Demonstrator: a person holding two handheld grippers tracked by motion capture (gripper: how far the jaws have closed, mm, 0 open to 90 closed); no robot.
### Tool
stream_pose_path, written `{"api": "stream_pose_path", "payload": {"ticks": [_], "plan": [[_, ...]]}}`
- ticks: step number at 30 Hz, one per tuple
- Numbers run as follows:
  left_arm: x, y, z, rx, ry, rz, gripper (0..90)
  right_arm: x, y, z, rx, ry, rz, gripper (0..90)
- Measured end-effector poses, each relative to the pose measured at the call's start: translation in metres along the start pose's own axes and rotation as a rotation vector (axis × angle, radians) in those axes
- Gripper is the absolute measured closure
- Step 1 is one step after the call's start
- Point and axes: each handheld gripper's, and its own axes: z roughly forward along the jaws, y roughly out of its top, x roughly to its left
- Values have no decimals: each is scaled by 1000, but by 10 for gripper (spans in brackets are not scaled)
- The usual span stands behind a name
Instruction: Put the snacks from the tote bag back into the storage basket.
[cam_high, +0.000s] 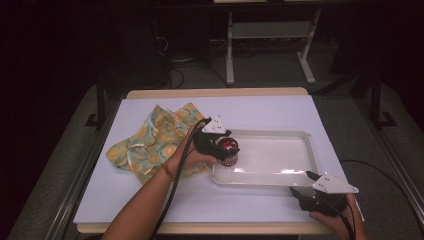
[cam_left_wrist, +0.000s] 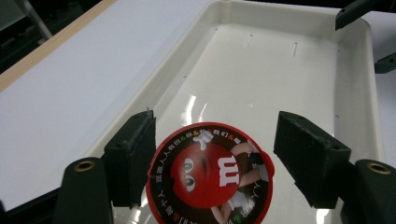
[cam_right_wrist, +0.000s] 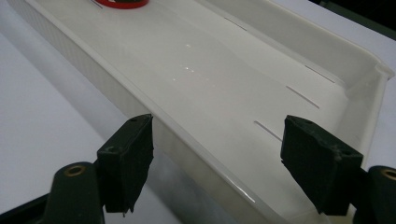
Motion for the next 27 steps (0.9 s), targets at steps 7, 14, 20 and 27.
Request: {"api": "stream_pose_path", "payload": {"ticks": [7, 14, 20, 27], "plan": [[-3, -3, -10, 32, 49, -33, 236, 0, 0, -1, -1, -3, -2, 248], [-3, -12, -16, 31, 51, -95, 249, 0, 1, -1, -2, -5, -4, 248], [-3, -16, -9, 60, 54, -126, 235, 0, 1, 0, -3, -4, -3, 248], [-7, -12, 1, 94, 60, -125, 222, 0, 0, 0, -2, -6, 0, 248]]}}
